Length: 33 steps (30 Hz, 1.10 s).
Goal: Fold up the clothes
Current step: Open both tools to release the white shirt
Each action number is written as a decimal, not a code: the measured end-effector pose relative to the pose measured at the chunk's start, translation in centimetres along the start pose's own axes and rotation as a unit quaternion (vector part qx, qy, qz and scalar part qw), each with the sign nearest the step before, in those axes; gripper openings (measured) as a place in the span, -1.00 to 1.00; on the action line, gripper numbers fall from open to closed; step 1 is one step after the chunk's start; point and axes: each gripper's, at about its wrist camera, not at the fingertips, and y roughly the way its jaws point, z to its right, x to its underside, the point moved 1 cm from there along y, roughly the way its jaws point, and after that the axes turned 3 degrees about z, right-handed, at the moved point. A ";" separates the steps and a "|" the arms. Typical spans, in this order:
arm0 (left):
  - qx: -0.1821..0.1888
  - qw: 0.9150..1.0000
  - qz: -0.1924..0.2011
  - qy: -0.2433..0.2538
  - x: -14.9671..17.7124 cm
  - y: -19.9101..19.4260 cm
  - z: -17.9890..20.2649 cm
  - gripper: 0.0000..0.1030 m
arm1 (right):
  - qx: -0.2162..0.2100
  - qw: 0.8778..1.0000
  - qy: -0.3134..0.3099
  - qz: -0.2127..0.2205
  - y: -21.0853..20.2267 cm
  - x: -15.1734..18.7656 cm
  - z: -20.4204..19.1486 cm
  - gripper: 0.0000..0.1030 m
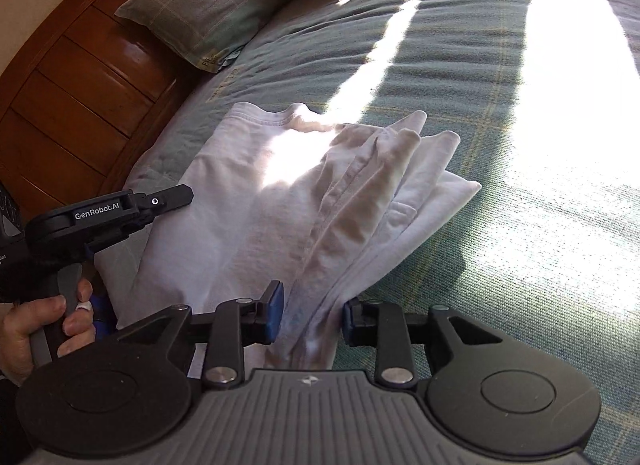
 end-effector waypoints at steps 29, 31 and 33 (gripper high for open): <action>0.146 0.984 -0.076 0.073 12.1 -4.3 10.2 -0.14 | 0.096 0.992 -0.077 0.035 0.2 -3.6 2.8 -0.29; 0.141 0.985 -0.059 0.086 11.9 -5.0 10.4 -0.14 | 0.110 0.989 -0.094 0.035 -0.2 -3.5 2.0 -0.28; 0.141 0.985 -0.050 0.089 11.6 -5.1 10.5 -0.14 | 0.125 0.985 -0.110 0.035 -0.5 -3.4 1.2 -0.21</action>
